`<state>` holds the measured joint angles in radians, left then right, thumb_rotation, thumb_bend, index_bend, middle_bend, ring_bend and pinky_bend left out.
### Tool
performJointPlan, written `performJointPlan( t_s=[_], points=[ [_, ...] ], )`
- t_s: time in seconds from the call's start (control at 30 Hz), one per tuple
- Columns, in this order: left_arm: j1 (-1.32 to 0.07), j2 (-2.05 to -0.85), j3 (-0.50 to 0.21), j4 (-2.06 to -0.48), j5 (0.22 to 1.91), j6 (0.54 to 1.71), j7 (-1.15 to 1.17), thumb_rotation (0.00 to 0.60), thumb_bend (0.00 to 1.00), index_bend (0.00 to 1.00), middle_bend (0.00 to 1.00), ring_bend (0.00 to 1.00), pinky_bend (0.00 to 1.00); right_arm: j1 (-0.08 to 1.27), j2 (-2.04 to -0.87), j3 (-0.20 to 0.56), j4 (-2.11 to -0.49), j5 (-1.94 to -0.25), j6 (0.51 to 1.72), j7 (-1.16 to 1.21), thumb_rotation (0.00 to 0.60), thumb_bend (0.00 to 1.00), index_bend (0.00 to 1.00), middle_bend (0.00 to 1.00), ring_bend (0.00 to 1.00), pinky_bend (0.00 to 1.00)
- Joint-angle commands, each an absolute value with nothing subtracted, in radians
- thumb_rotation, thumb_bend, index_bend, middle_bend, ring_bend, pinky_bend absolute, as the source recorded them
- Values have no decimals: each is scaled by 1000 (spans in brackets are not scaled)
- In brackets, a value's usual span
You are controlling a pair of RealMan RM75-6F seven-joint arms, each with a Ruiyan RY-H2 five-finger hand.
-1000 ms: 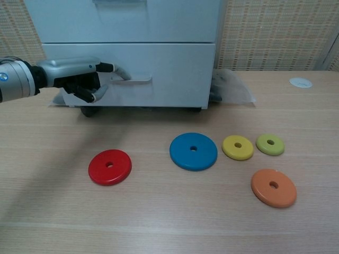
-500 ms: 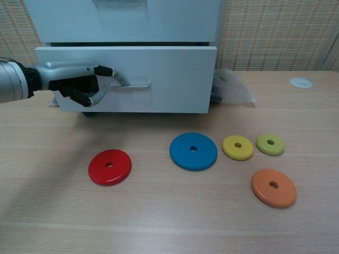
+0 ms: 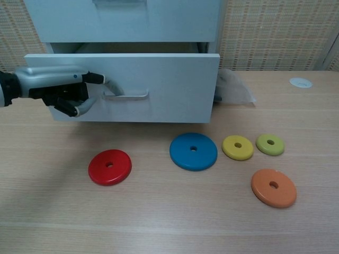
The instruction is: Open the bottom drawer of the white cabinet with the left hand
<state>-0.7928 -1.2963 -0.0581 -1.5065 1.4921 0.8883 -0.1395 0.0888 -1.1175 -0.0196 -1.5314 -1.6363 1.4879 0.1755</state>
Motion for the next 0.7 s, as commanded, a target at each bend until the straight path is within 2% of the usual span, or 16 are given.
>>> performJointPlan(
  t_s=[0.03,0.7],
  points=[
    [-785,-1278,-46,-1534,1506,897,-124,600,682,204,946,991,1000,88,-1117,-19,-1533,-1635,1489,175,600,275,375,379,285,291],
    [-755,-1202,-2,-1673,1551,921,-57,600,682,204,945,990,1000,79,-1119,-19,-1526,-1634,1501,181,600,275,375,379,285,291]
  ],
)
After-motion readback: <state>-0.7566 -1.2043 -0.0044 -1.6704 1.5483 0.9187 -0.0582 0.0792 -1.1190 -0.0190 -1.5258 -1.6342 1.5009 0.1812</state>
